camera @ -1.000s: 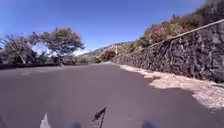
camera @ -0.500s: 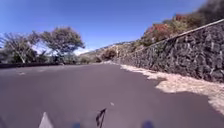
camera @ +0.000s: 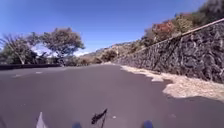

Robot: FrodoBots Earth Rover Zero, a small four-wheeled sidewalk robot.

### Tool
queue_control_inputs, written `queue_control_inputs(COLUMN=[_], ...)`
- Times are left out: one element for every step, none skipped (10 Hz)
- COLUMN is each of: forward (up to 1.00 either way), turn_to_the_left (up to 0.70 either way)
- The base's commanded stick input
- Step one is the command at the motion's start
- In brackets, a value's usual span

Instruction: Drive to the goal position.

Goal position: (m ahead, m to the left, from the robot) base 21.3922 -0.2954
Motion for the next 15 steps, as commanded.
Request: queue_control_inputs(forward=[0.7, 0.7, 0.7, 0.7, 0.7, 0.7, 0.7, 0.7, 0.7, 0.7, 0.7, 0.7, 0.7, 0.7, 0.7], turn_to_the_left=[0.0, 0.0, 0.0, 0.0, 0.0, 0.0, 0.0, 0.0, 0.0, 0.0, 0.0, 0.0, 0.0, 0.0, 0.0])
